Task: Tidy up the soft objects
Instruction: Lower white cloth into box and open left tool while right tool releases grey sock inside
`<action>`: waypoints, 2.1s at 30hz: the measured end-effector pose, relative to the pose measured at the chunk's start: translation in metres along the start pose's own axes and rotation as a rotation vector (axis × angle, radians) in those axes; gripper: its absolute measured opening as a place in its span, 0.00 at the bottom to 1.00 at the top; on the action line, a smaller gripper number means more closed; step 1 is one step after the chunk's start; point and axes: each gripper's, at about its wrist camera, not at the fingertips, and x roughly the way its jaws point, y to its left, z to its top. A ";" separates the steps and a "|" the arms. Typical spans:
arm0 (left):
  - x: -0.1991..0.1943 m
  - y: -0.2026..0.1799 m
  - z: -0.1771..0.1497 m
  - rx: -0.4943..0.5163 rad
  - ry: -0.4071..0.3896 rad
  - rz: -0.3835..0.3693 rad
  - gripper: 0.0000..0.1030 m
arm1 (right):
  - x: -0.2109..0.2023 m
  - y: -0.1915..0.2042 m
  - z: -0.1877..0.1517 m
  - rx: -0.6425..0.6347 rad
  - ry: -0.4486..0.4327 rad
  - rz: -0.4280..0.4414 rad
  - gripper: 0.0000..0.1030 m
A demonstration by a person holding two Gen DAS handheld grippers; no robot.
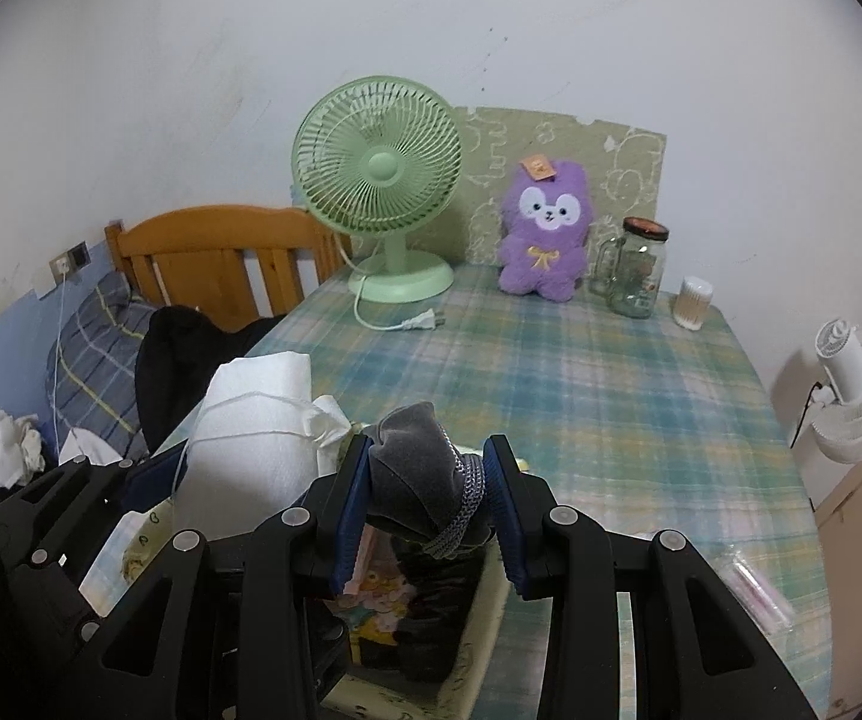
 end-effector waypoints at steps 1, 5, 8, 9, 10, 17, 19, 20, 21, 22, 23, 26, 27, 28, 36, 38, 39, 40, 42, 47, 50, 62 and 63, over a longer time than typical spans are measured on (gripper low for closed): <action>0.002 0.002 -0.001 -0.004 0.007 0.003 0.63 | 0.001 0.002 -0.001 -0.001 0.004 0.001 0.40; 0.008 0.008 -0.006 -0.008 0.030 0.005 0.64 | 0.009 0.007 -0.005 -0.003 0.027 0.008 0.40; 0.012 0.011 -0.010 -0.007 0.046 0.008 0.65 | 0.015 0.010 -0.009 -0.006 0.047 0.014 0.40; 0.013 0.012 -0.013 -0.007 0.055 0.006 0.66 | 0.016 0.011 -0.010 -0.009 0.050 0.014 0.40; 0.014 0.013 -0.014 -0.007 0.061 0.005 0.66 | 0.018 0.013 -0.011 -0.013 0.057 0.014 0.40; 0.020 0.020 -0.024 -0.003 0.091 0.039 0.78 | 0.026 0.020 -0.019 -0.029 0.088 0.022 0.40; 0.020 0.022 -0.025 0.007 0.092 0.062 0.82 | 0.027 0.023 -0.021 -0.033 0.092 0.026 0.39; 0.020 0.022 -0.026 0.013 0.095 0.070 0.84 | 0.028 0.024 -0.021 -0.034 0.095 0.029 0.39; 0.020 0.023 -0.027 0.020 0.099 0.078 0.86 | 0.029 0.025 -0.022 -0.035 0.097 0.031 0.39; 0.019 0.024 -0.028 0.025 0.102 0.071 0.86 | 0.029 0.025 -0.022 -0.035 0.100 0.033 0.39; 0.019 0.024 -0.028 0.029 0.105 0.062 0.87 | 0.030 0.026 -0.022 -0.033 0.103 0.038 0.39; 0.017 0.025 -0.029 0.041 0.107 0.052 0.89 | 0.033 0.027 -0.023 -0.032 0.109 0.041 0.39; 0.017 0.025 -0.029 0.044 0.107 0.051 0.89 | 0.034 0.027 -0.022 -0.032 0.110 0.041 0.39; 0.017 0.025 -0.029 0.045 0.107 0.049 0.89 | 0.035 0.027 -0.022 -0.032 0.110 0.039 0.39; 0.024 0.026 -0.022 0.021 0.116 0.030 0.90 | 0.049 0.023 -0.015 -0.006 0.119 0.070 0.40; 0.026 0.025 -0.020 0.022 0.123 0.027 0.90 | 0.054 0.021 -0.014 0.002 0.129 0.082 0.42; 0.028 0.025 -0.019 0.023 0.126 0.027 0.90 | 0.056 0.021 -0.014 0.002 0.132 0.083 0.43; 0.029 0.024 -0.019 0.025 0.129 0.027 0.90 | 0.057 0.020 -0.013 0.004 0.135 0.083 0.45; 0.030 0.023 -0.018 0.028 0.130 0.023 0.90 | 0.059 0.018 -0.013 0.013 0.141 0.083 0.59; 0.030 0.018 -0.019 0.028 0.129 0.019 0.90 | 0.060 0.012 -0.014 0.039 0.160 0.085 0.71; 0.028 0.015 -0.019 0.025 0.129 0.011 0.90 | 0.056 0.009 -0.014 0.029 0.157 0.074 0.75; 0.007 -0.004 -0.015 -0.011 0.084 -0.013 0.90 | 0.025 -0.008 -0.016 0.066 0.109 0.068 0.83; 0.003 -0.006 -0.014 -0.010 0.077 -0.012 0.90 | 0.021 -0.009 -0.017 0.069 0.100 0.064 0.83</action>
